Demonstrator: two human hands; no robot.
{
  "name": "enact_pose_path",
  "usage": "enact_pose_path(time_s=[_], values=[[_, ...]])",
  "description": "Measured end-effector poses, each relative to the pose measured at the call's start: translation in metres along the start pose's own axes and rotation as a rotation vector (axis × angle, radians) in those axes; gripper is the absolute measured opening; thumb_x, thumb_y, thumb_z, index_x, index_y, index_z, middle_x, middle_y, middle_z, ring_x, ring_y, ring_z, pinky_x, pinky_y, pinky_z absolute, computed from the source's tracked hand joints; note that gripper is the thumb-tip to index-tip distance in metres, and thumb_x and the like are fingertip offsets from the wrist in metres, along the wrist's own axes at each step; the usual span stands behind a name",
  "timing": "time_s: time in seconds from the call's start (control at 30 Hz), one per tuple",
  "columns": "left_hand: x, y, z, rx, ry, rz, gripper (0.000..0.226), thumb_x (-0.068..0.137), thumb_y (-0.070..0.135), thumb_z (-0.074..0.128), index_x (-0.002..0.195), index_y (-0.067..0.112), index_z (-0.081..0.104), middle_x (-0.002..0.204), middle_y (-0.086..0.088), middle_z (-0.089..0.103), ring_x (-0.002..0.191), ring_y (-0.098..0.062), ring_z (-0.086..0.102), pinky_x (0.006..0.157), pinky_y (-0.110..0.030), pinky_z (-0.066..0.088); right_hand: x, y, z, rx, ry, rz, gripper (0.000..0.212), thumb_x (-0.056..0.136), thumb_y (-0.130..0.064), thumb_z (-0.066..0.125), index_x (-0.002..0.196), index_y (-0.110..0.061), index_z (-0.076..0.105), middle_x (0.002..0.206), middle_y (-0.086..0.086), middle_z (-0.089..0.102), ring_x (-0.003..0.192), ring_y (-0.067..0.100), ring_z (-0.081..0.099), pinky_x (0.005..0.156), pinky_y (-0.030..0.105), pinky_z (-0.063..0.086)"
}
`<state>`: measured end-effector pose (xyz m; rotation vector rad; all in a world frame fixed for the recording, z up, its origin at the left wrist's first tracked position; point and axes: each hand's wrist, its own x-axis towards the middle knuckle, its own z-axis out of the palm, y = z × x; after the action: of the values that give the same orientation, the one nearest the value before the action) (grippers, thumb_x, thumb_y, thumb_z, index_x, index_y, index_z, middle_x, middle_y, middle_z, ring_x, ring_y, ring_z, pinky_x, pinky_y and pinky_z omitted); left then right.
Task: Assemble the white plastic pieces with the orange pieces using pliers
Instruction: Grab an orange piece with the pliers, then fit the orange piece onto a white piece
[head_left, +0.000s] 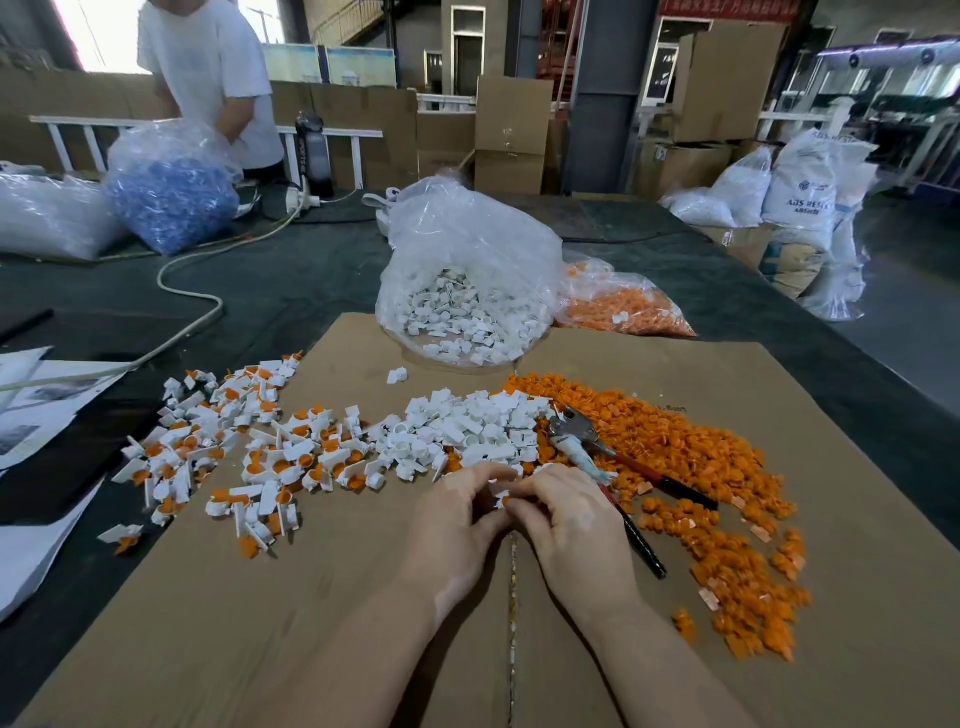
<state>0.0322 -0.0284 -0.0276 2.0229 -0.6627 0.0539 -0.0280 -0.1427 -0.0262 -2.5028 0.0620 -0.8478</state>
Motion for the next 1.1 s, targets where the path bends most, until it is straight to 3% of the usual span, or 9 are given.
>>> enact_pose_path(time_s=[0.17, 0.27, 0.4, 0.47, 0.57, 0.8, 0.93, 1.1], values=[[0.000, -0.003, -0.005, -0.039, 0.101, -0.109, 0.015, 0.086, 0.017, 0.064, 0.092, 0.031, 0.062, 0.094, 0.009, 0.055, 0.085, 0.003, 0.050, 0.070, -0.001, 0.034, -0.001, 0.002, -0.001, 0.029, 0.050, 0.070, 0.007, 0.078, -0.008, 0.074, 0.083, -0.010, 0.069, 0.080, -0.002, 0.064, 0.078, 0.014, 0.059, 0.073, 0.014, 0.039], [0.001, -0.005, -0.011, -0.137, 0.233, -0.211, 0.009, 0.088, 0.020, 0.061, 0.091, 0.028, 0.060, 0.099, 0.003, 0.054, 0.088, -0.001, 0.049, 0.071, 0.002, 0.033, -0.001, 0.003, -0.001, 0.023, 0.068, 0.090, 0.008, 0.077, -0.004, 0.073, 0.082, -0.009, 0.070, 0.078, -0.001, 0.066, 0.078, 0.013, 0.060, 0.075, 0.011, 0.036], [0.004, -0.015, -0.020, -0.041, 0.347, -0.270, 0.008, 0.090, 0.014, 0.058, 0.095, 0.016, 0.064, 0.101, -0.002, 0.048, 0.086, -0.007, 0.043, 0.068, 0.005, 0.027, -0.001, 0.002, 0.000, 0.014, 0.096, 0.108, 0.010, 0.076, -0.001, 0.073, 0.080, -0.009, 0.070, 0.077, -0.002, 0.066, 0.078, 0.011, 0.060, 0.073, 0.007, 0.036], [0.007, -0.022, -0.027, 0.017, 0.380, -0.311, 0.013, 0.091, 0.011, 0.055, 0.099, 0.014, 0.065, 0.105, -0.004, 0.046, 0.093, -0.012, 0.045, 0.079, -0.002, 0.027, -0.001, 0.003, 0.000, 0.003, 0.111, 0.122, 0.011, 0.076, 0.000, 0.073, 0.079, -0.009, 0.070, 0.078, -0.002, 0.066, 0.079, 0.012, 0.061, 0.074, 0.009, 0.037], [0.012, -0.034, -0.039, 0.139, 0.422, -0.385, 0.018, 0.093, 0.011, 0.053, 0.105, 0.012, 0.066, 0.111, -0.009, 0.045, 0.111, -0.025, 0.045, 0.094, -0.022, 0.029, -0.001, 0.004, 0.002, -0.009, 0.114, 0.132, 0.012, 0.076, 0.003, 0.073, 0.079, -0.009, 0.070, 0.079, 0.000, 0.067, 0.081, 0.016, 0.062, 0.076, 0.017, 0.041], [0.018, -0.040, -0.053, 0.266, 0.505, -0.448, 0.032, 0.094, 0.005, 0.046, 0.123, 0.009, 0.058, 0.127, -0.016, 0.039, 0.125, -0.030, 0.028, 0.104, -0.031, 0.024, 0.000, 0.005, 0.005, -0.072, 0.097, 0.088, 0.019, 0.068, 0.007, 0.077, 0.078, -0.007, 0.070, 0.076, 0.002, 0.066, 0.077, 0.021, 0.064, 0.071, 0.026, 0.050], [0.012, -0.034, -0.048, 0.445, 0.455, -0.309, 0.032, 0.089, 0.013, 0.059, 0.120, 0.021, 0.061, 0.129, -0.008, 0.043, 0.125, -0.026, 0.026, 0.105, -0.043, 0.019, 0.001, 0.004, 0.007, -0.130, 0.054, 0.089, 0.017, 0.067, -0.002, 0.081, 0.079, -0.009, 0.072, 0.078, 0.003, 0.066, 0.075, 0.023, 0.064, 0.067, 0.031, 0.054], [0.011, -0.029, -0.040, 0.489, 0.234, 0.094, 0.019, 0.082, 0.016, 0.070, 0.100, 0.014, 0.072, 0.092, 0.000, 0.057, 0.093, -0.018, 0.040, 0.083, -0.024, 0.029, 0.002, 0.002, 0.009, -0.189, -0.015, 0.106, 0.019, 0.066, -0.009, 0.083, 0.082, -0.010, 0.071, 0.079, 0.004, 0.064, 0.075, 0.025, 0.063, 0.061, 0.037, 0.055]])
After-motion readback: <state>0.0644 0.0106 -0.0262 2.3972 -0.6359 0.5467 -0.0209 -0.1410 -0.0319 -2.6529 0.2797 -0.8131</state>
